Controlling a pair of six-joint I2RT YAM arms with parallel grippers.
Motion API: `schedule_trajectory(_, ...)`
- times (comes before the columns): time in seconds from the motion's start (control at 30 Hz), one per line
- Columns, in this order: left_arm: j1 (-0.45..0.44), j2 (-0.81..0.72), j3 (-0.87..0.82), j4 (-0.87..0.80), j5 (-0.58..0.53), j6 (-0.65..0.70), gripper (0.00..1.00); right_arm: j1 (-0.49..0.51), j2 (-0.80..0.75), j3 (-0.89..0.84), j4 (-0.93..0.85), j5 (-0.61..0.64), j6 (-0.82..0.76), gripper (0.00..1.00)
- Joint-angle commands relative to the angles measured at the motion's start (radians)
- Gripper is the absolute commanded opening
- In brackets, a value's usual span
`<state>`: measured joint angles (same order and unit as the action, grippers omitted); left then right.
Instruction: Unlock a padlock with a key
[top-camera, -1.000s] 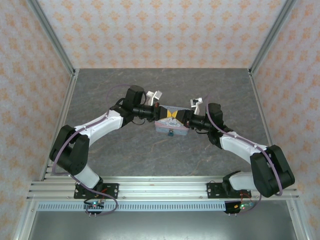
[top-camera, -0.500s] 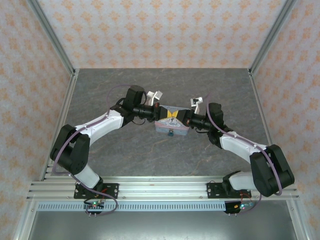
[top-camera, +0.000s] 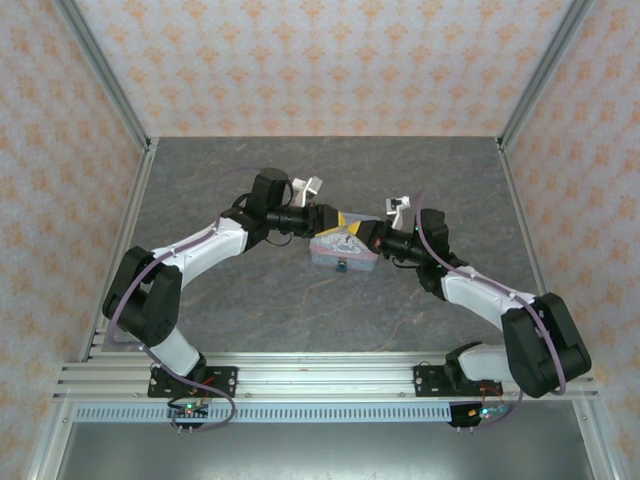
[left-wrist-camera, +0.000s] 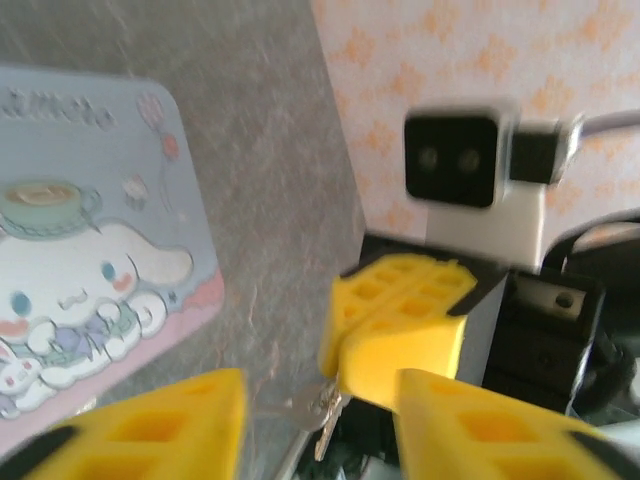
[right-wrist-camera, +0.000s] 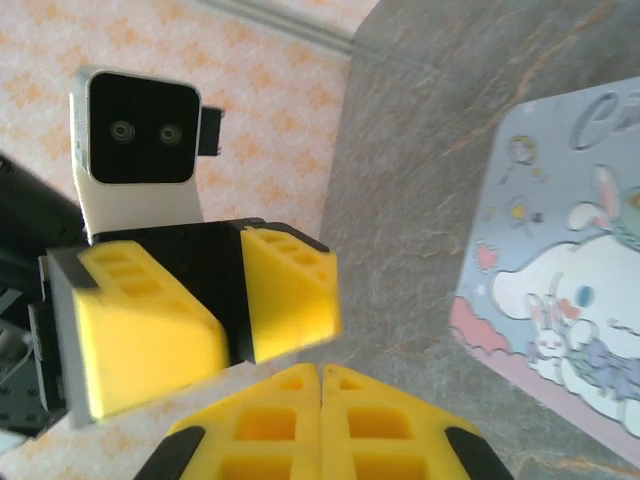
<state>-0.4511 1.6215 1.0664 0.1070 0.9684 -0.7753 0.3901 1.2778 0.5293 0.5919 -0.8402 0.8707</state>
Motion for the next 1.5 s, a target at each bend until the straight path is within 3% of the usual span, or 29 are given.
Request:
schedule_trajectory(0.0,0.018,-0.078,-0.088,0.167,-0.186,-0.188,0.57,0.004,-0.058,-0.039,0.03,0.174,0.08,0.0)
schedule_trajectory(0.2,-0.001,-0.184,-0.324,0.449,-0.441,-0.522,0.64,0.055,-0.089,-0.081,0.056,0.417,0.191,0.0)
schedule_trajectory(0.4,-0.095,-0.225,-0.339,0.455,-0.567,-0.582,0.62,0.173,-0.089,-0.047,0.06,0.586,0.221,0.0)
schedule_trajectory(0.63,-0.145,-0.149,-0.315,0.535,-0.592,-0.674,0.52,0.244,-0.075,-0.002,0.064,0.608,0.122,0.0)
schedule_trajectory(0.83,-0.159,-0.12,-0.357,0.589,-0.651,-0.882,0.44,0.34,-0.178,0.053,-0.201,0.766,-0.285,0.0)
schedule_trajectory(0.97,-0.158,-0.17,-0.336,0.442,-0.648,-0.926,0.4,0.355,-0.236,0.042,-0.253,0.839,-0.451,0.0)
schedule_trajectory(1.07,-0.159,-0.188,-0.277,0.306,-0.607,-0.925,0.37,0.356,-0.247,0.055,-0.274,0.833,-0.507,0.0)
schedule_trajectory(1.47,-0.178,-0.16,-0.163,0.231,-0.534,-0.966,0.37,0.378,-0.184,0.139,-0.298,0.799,-0.594,0.0)
